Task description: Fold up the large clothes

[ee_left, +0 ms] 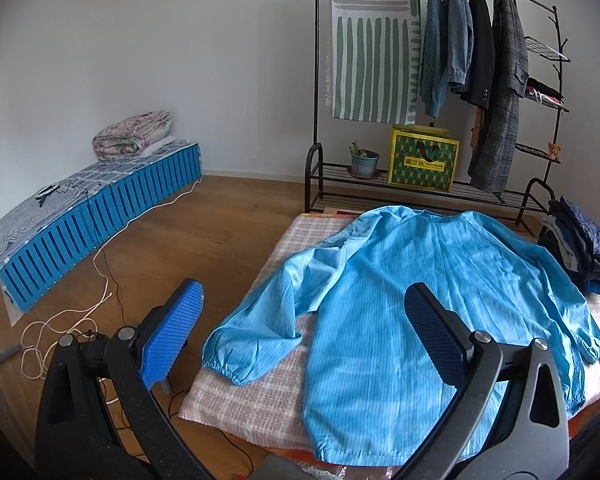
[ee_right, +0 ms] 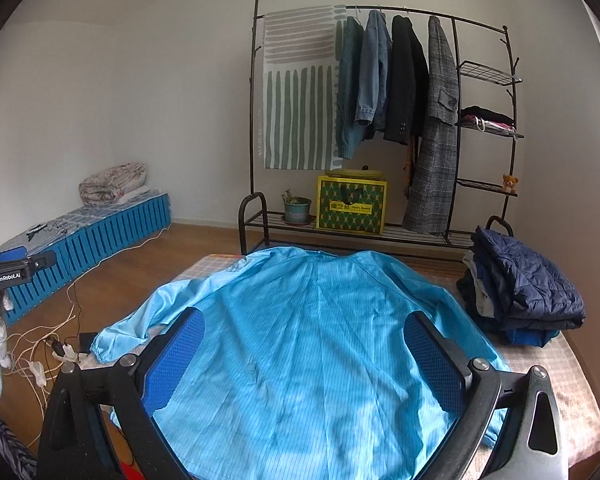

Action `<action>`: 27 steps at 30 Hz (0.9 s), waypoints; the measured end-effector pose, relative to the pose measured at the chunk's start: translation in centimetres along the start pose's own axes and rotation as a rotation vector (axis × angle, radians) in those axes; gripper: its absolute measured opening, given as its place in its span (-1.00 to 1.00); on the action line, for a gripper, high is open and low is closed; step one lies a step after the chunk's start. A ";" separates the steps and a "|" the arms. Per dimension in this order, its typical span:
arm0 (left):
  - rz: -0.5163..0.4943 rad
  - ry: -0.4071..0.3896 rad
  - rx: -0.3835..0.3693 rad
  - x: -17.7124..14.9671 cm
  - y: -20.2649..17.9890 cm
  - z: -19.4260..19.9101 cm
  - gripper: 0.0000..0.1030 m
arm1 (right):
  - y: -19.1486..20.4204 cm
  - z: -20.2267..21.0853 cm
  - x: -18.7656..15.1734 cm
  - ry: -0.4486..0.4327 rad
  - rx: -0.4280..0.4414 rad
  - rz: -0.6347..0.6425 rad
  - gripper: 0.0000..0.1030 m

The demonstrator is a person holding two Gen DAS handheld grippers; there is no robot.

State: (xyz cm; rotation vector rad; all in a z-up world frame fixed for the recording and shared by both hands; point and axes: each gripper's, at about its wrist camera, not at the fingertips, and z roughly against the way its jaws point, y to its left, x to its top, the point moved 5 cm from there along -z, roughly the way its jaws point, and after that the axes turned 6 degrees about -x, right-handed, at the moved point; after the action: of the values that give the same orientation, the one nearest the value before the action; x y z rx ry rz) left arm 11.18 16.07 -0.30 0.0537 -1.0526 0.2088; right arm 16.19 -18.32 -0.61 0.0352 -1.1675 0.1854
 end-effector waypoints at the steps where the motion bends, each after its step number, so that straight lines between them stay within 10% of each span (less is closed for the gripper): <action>1: 0.030 0.013 0.008 0.2 1.6 -0.9 0.95 | 0.7 -0.6 0.3 -0.010 0.013 0.014 0.97; 9: 0.330 0.272 -0.033 -5.5 12.6 -11.9 0.26 | 3.8 -6.2 -0.7 0.040 0.174 -0.017 0.76; 16: 0.597 0.455 -0.069 -12.5 18.8 -19.8 0.26 | 4.3 -10.9 -3.6 0.120 0.228 -0.064 0.72; 27: 0.679 0.572 -0.024 -16.6 22.1 -26.4 0.26 | 4.2 -14.6 -6.9 0.196 0.213 -0.004 0.69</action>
State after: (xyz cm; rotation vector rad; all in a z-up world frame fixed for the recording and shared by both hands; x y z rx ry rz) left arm 21.57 39.08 -29.00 -0.3726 -0.4678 0.7770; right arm 26.23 -13.27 -12.93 0.2031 -0.9485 0.3023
